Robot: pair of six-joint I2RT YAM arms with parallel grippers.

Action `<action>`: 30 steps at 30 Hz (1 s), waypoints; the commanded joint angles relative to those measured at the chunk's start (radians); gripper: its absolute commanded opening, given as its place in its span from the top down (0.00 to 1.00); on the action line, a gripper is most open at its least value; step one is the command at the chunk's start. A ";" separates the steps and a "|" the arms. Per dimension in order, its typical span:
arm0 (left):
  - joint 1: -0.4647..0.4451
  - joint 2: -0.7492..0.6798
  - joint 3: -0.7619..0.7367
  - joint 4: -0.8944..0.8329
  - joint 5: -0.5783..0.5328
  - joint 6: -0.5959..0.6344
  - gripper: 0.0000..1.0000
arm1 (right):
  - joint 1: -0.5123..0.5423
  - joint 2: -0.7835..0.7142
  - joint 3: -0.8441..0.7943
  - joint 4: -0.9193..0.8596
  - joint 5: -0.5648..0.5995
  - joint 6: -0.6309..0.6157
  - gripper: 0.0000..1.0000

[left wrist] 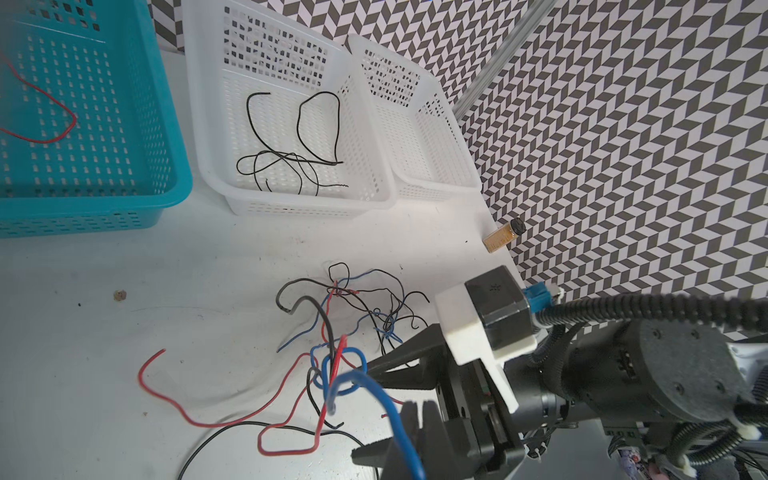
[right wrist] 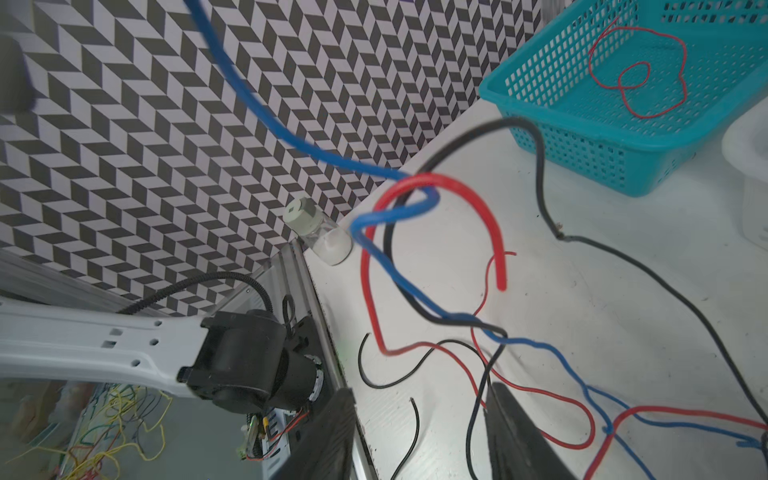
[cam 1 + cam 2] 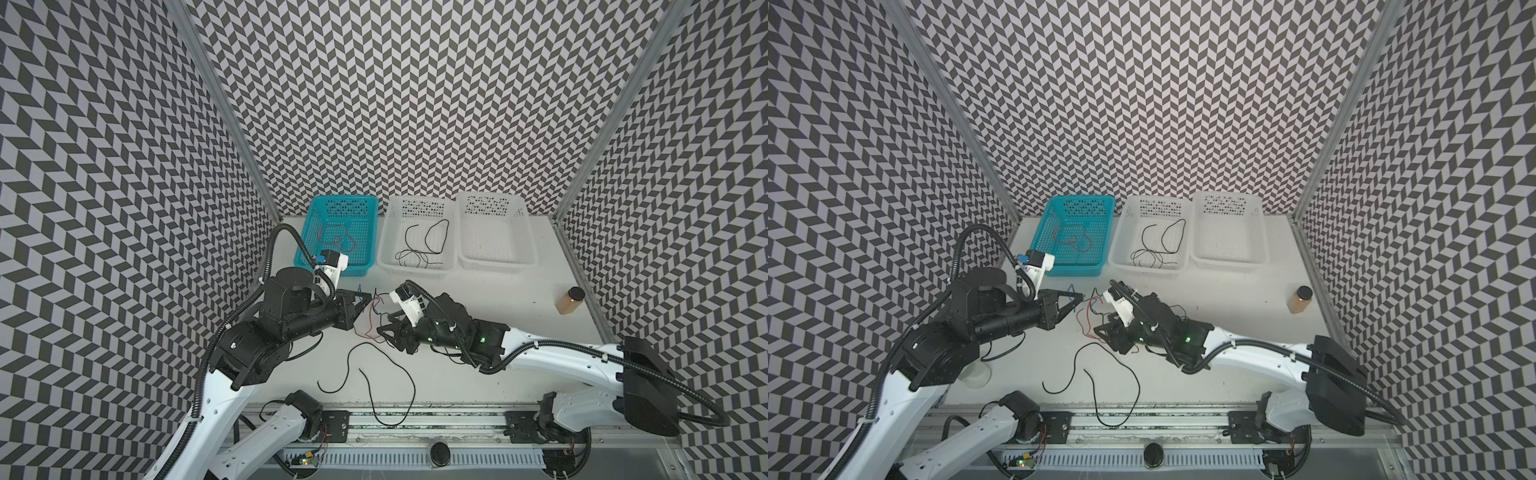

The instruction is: Untangle the cables

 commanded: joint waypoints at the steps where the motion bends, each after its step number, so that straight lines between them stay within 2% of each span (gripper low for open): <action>1: -0.024 0.004 -0.002 0.052 -0.011 -0.011 1.00 | 0.030 0.018 0.032 0.113 0.045 -0.023 0.50; 4: -0.039 0.011 -0.002 0.057 -0.029 -0.011 1.00 | 0.050 0.028 0.034 0.130 0.031 -0.021 0.52; 13: -0.066 0.019 -0.003 0.069 -0.047 -0.013 1.00 | 0.096 0.094 0.027 0.166 0.090 -0.012 0.55; 18: -0.077 0.013 -0.005 0.068 -0.059 -0.016 1.00 | 0.096 0.113 0.020 0.207 0.181 -0.023 0.56; 24: -0.079 0.001 -0.007 0.059 -0.072 -0.011 1.00 | 0.094 0.108 0.005 0.214 0.305 -0.041 0.64; 30: -0.080 0.001 -0.010 0.059 -0.072 -0.008 1.00 | 0.094 0.116 0.008 0.218 0.303 -0.058 0.60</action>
